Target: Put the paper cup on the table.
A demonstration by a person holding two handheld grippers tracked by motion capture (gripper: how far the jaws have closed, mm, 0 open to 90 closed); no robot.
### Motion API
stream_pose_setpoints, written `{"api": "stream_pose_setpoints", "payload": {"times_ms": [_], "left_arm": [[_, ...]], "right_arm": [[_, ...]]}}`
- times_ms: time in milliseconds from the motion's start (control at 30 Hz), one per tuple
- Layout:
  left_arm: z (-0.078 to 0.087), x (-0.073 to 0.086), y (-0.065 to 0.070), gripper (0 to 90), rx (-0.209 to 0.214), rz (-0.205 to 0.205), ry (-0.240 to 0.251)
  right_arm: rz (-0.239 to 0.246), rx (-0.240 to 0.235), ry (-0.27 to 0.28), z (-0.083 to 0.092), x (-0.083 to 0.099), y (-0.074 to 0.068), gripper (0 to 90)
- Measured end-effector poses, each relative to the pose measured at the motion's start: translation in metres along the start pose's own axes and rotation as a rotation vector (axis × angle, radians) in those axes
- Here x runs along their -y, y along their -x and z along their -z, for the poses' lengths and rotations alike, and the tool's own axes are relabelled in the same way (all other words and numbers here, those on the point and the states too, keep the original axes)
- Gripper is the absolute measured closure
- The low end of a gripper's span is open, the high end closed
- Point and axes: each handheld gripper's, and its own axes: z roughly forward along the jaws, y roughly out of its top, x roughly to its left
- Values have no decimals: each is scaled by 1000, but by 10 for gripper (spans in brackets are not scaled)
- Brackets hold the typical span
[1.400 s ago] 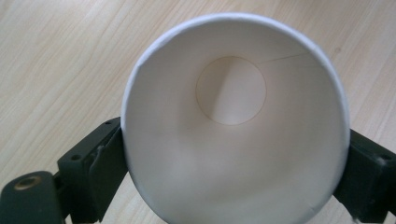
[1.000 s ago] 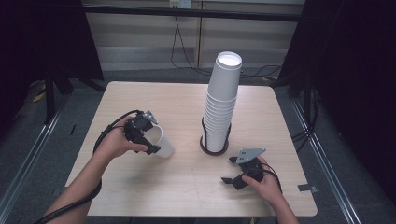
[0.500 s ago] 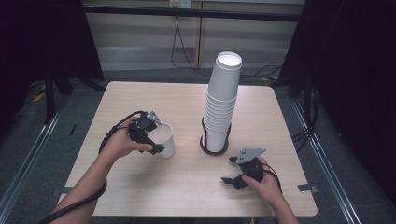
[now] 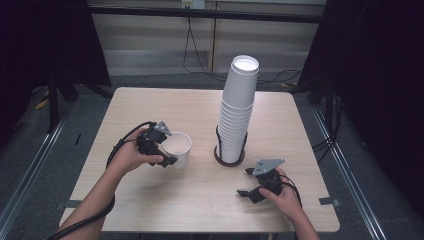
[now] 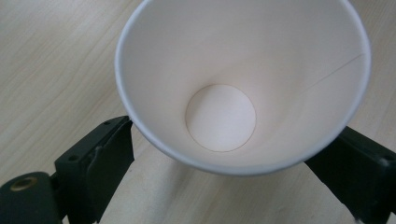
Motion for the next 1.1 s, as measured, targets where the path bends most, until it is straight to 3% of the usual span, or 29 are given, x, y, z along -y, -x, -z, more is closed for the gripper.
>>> {"api": "stream_pose_setpoints", "payload": {"times_ms": [100,133,233,300,333,400,433,467,667,1100], "left_arm": [[0,5,2,88,2,23,23],[2,7,1,90,1,12,19],[3,12,3,102,10,49,55],[3,16,4,104,10,52,53],[4,18,4,105,8,32,43],[3,22,6,107,4,53,55],[5,24,4,112,5,35,39],[4,26,5,112,11,57,60],[4,37,7,129,5,77,82],[8,63,9,146,1,98,107]], "right_arm": [[0,0,0,0,0,0,135],[0,0,0,0,0,0,135],[0,-1,0,0,0,0,135],[0,0,0,0,0,0,135],[0,0,0,0,0,0,135],[0,0,0,0,0,0,135],[0,0,0,0,0,0,136],[0,0,0,0,0,0,136],[0,0,0,0,0,0,136],[0,0,0,0,0,0,136]]}}
